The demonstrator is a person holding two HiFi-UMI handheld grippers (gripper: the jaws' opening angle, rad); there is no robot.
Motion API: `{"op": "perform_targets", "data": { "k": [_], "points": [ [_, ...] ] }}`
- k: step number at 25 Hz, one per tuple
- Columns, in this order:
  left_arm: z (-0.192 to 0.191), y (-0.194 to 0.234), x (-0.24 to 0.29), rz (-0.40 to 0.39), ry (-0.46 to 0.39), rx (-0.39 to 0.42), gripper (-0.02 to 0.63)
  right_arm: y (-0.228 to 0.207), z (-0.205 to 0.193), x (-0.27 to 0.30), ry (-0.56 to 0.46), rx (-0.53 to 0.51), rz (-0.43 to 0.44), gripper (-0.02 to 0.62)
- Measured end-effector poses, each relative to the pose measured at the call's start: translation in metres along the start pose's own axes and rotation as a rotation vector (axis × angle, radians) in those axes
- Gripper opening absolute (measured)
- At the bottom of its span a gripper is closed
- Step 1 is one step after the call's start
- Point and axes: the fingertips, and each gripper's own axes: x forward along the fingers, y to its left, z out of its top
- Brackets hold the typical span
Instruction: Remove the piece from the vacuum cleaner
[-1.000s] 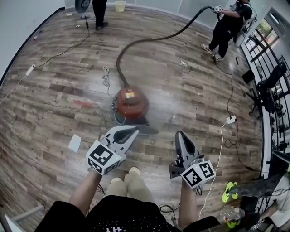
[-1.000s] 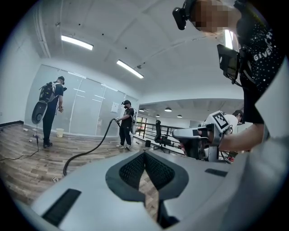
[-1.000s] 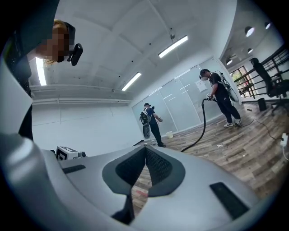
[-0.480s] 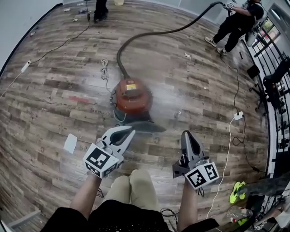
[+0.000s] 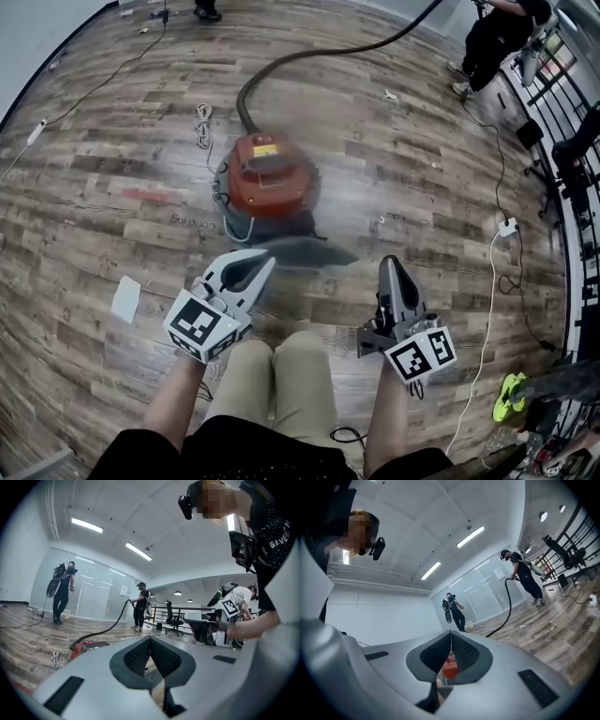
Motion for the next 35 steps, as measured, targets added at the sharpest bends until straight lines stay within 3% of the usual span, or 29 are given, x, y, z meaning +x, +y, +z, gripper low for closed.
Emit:
{"op": "perform_targets", "data": {
  "k": [7,12,15,17,19,20,23,29,32,35],
  "points": [
    [-0.094,0.025,0.014,0.014,-0.041,-0.008,0.009,-0.05,-0.082,-0.005,-0.035,0.003,0.0,0.012],
    [-0.135,0.042,0.014,0.075,-0.073,-0.012,0.011,-0.069,-0.129,-0.006,-0.022,0.01,0.022,0.012],
    [-0.152,0.046,0.01,0.106,-0.069,0.015,0.011,-0.077,-0.154,-0.005,0.014,0.016,0.029,0.014],
    [-0.162,0.053,0.006,0.134,-0.066,0.024,0.017,-0.08,-0.171,-0.003,0.053,0.013,0.036,0.082],
    [-0.169,0.062,0.004,0.162,-0.076,0.02,0.166,-0.083,-0.187,-0.001,0.099,-0.003,0.043,0.159],
    [-0.172,0.067,0.004,0.174,-0.079,0.01,0.201,-0.087,-0.193,0.0,0.117,-0.013,0.039,0.185],
    [-0.182,0.08,0.012,0.184,-0.061,-0.02,0.221,-0.109,-0.202,0.003,0.147,-0.038,0.007,0.251],
    [-0.191,0.087,0.036,0.172,0.004,0.019,0.221,-0.133,-0.214,0.017,0.235,-0.159,-0.042,0.262],
    [-0.195,0.089,0.041,0.174,0.011,0.01,0.221,-0.148,-0.216,0.025,0.235,-0.146,-0.069,0.261],
    [-0.198,0.086,0.05,0.151,0.025,-0.003,0.221,-0.148,-0.223,0.036,0.285,-0.156,-0.032,0.261]
  ]
}}
